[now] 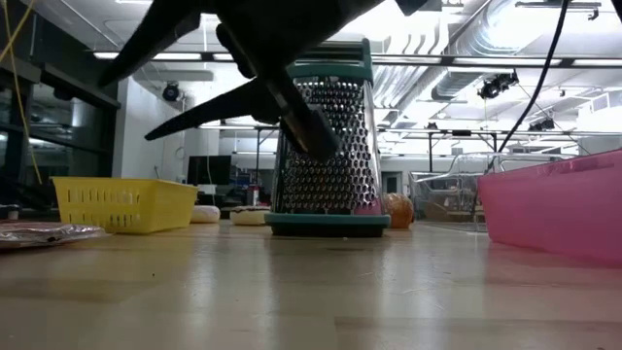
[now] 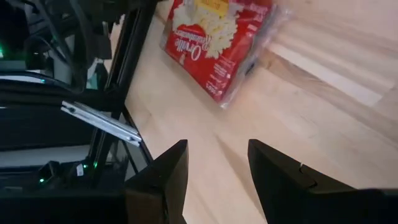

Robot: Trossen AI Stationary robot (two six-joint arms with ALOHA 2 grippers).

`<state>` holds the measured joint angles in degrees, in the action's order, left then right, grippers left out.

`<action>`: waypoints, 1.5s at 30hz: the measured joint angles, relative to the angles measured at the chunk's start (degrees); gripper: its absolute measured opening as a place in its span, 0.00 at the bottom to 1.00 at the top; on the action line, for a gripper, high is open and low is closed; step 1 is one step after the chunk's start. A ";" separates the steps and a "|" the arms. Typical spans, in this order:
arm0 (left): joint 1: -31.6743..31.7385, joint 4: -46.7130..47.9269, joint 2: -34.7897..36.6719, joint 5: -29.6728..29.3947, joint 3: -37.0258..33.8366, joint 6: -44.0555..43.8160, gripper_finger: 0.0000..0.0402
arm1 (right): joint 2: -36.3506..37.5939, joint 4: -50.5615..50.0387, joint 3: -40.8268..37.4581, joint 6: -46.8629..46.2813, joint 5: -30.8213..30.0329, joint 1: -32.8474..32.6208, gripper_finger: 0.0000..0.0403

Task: Pick & Place Food Item
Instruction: Put the popcorn bag into the pink bin

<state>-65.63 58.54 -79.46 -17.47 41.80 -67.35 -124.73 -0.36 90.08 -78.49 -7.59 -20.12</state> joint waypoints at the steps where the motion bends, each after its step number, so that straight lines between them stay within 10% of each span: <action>1: 0.02 0.01 0.00 -0.42 0.00 0.04 0.24 | -0.10 -0.29 0.00 -0.21 0.04 0.04 0.39; 21: 0.02 -0.06 -0.15 -1.93 0.00 -0.81 0.24 | -3.32 -2.83 -0.02 -20.30 -0.91 2.24 0.39; 45: 0.04 -1.33 -0.15 -7.43 0.00 0.09 0.24 | -3.32 -2.86 -0.02 -17.67 -1.39 2.97 0.39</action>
<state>-65.58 57.21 -79.61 -24.90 41.80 -67.26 -128.05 -3.22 90.06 -96.16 -8.99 -17.15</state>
